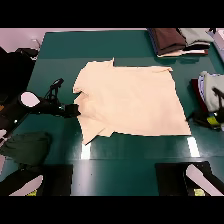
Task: Fold the shirts.
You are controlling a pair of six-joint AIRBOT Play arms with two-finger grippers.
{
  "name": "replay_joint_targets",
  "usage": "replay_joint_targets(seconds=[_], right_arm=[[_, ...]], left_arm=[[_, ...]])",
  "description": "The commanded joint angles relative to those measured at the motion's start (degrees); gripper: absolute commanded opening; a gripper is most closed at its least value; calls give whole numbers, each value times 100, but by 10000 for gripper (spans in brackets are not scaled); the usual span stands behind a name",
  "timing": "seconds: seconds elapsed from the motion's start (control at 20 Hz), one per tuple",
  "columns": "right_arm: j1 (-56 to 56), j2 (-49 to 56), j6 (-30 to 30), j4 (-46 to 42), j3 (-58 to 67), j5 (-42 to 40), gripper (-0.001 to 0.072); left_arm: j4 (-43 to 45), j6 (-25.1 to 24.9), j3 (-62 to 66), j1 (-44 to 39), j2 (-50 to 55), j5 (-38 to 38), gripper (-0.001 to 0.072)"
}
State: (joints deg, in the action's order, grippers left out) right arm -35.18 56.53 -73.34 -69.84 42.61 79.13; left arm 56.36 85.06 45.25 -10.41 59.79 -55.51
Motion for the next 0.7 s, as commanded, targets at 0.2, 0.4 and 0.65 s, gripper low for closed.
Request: replay_joint_targets(seconds=[0.2, 0.4, 0.65], right_arm=[[-1471, 442, 205, 579, -905, -417, 484], [-796, 960, 201, 741, -704, -605, 478], [457, 1073, 205, 739, -367, -1023, 41]], left_arm=[[42, -155, 116, 11, -2, -57, 22], [24, -153, 116, 11, -2, -74, 22], [9, -151, 120, 11, -9, -79, 21]])
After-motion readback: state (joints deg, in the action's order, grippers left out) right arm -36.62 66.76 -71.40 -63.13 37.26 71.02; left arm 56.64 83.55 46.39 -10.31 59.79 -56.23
